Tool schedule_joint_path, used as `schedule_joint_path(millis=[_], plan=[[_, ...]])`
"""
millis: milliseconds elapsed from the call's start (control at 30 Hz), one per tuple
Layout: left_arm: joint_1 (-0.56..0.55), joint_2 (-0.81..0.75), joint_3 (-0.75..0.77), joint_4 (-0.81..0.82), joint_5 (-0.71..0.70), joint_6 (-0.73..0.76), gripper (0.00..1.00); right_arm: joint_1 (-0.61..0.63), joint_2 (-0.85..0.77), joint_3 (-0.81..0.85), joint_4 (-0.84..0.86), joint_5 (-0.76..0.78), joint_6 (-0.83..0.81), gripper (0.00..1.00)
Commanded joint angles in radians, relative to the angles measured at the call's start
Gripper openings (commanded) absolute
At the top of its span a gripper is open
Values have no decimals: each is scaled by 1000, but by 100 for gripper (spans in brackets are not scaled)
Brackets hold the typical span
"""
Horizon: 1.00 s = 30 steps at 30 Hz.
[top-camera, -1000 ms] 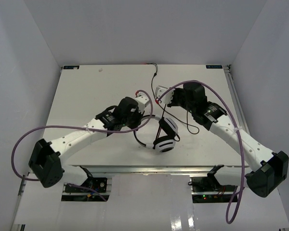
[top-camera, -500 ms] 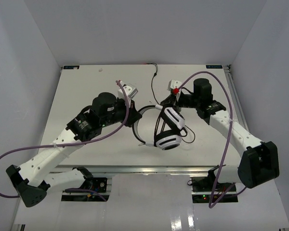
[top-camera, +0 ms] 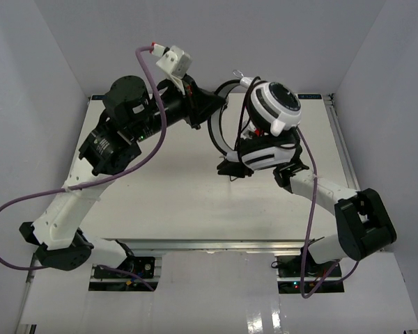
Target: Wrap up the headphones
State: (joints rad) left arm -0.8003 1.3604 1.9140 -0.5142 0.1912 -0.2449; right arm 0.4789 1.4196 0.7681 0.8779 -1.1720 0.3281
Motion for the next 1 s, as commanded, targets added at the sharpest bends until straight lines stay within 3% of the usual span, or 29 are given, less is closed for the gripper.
schedule_joint_path(millis=[0,100,200,367,700,833,967], plan=[[-3,100,208,-3,-45,-28,0,61,56,-10,395,-25,306,33],[-2,134,300,-21,-141,0,0,92,43,-45,432,-20,322,36],[-2,145,361,-32,-281,58,0,116,-19,-112,368,-24,239,37],[1,124,348,-49,-455,141,0,121,-162,-207,62,-40,-47,37],[29,41,225,-25,-662,223,0,101,-256,-229,-353,-35,-381,19],[36,-24,122,51,-697,237,0,74,-259,-237,-385,2,-391,14],[38,-109,-3,145,-694,228,0,39,-235,-225,-338,17,-292,14]])
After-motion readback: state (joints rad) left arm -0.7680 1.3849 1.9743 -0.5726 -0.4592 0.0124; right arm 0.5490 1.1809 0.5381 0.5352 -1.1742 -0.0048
